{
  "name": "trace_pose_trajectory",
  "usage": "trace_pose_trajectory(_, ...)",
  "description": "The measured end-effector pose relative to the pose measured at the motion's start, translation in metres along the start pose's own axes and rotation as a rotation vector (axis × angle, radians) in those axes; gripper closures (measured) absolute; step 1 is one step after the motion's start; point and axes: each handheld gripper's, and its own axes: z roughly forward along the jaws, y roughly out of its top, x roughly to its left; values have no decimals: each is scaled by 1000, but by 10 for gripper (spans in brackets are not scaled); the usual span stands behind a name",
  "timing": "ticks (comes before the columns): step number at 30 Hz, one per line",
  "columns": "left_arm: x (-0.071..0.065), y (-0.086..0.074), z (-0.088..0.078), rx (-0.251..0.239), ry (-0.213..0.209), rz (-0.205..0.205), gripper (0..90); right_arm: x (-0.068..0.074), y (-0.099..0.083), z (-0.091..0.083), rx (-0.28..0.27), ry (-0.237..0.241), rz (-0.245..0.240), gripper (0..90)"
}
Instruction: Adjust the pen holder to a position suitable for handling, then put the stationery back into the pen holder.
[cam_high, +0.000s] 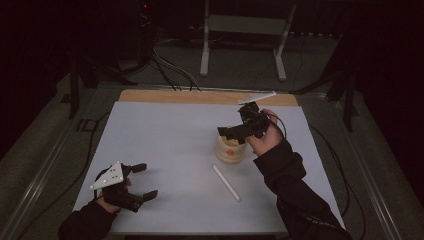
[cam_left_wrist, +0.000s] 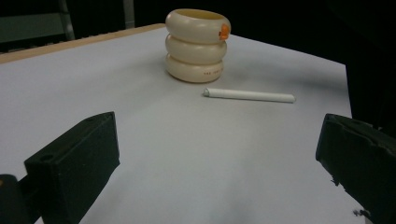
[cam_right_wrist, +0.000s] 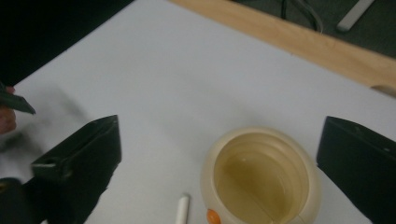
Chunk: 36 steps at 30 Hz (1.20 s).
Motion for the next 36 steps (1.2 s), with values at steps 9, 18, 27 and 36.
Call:
trace_pose_trajectory(9,0,0,1,1,-2,0,3,14,-6,-18,-90,-25,-45,0)
trace_pose_trajectory(18,-1,0,0,-1,3,2,3,21,-19,-34,-138,-26,-77,0)
trace_pose_trajectory(27,-2,1,0,-2,2,4,3,23,-43,-40,-111,-50,-72,0)
trace_pose_trajectory(36,-2,2,0,-3,-1,6,3,25,-71,-31,-84,-20,-34,0)
